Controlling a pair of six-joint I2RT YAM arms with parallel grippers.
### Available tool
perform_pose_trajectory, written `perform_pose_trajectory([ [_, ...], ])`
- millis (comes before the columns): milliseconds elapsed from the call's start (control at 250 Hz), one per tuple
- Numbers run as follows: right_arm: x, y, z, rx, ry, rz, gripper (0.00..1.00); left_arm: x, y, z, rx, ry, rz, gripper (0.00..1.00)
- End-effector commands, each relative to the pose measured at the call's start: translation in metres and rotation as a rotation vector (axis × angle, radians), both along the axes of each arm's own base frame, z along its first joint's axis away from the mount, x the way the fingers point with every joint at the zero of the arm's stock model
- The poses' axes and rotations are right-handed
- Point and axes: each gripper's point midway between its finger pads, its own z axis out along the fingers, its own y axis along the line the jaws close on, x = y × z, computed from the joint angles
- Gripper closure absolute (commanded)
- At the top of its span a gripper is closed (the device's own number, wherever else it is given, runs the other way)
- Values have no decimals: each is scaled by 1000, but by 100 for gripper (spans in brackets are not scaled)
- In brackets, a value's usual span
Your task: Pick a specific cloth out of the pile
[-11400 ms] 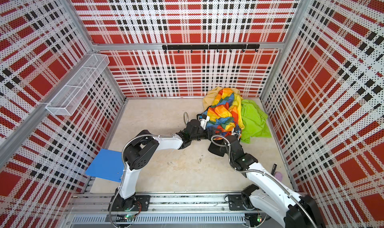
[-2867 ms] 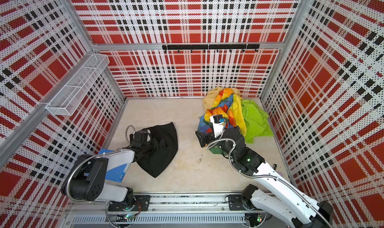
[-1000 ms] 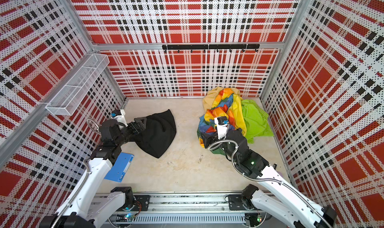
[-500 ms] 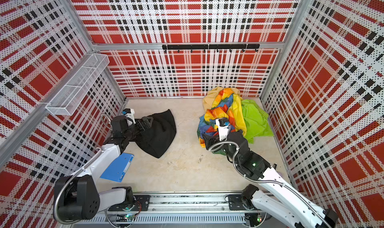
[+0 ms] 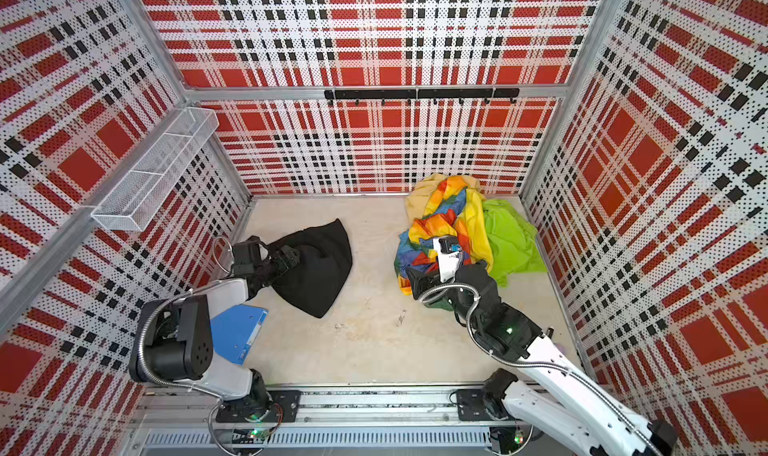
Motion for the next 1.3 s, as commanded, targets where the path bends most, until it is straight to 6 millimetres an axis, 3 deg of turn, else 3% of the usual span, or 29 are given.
perform_pose_trajectory([
  [0,1,-5,2,-10,-25,-21,7,10,-4,51,6,-153,-13,1],
  [152,0,-3,0,-18,-29,-1,7,-1,-14,114,53,-288,-34,1],
  [296,-11,11,6,-30,-47,115,5,-19,-18,159,104,-392,-25,1],
  [408,-13,13,8,-46,-59,133,4,-29,-8,182,148,-428,21,1],
  [536,-3,-4,9,-66,-81,26,3,-34,17,197,243,-446,131,1],
  [692,7,-22,10,-100,-95,-89,3,-37,36,196,261,-437,190,1],
  [848,15,-41,4,-113,-126,-208,3,-30,24,182,253,-458,135,1],
  [1041,29,-66,-15,-172,-163,-333,0,-22,16,157,440,-494,71,1],
  [1297,46,-94,-39,-144,-147,-449,1,-31,-7,116,637,-566,-5,1],
])
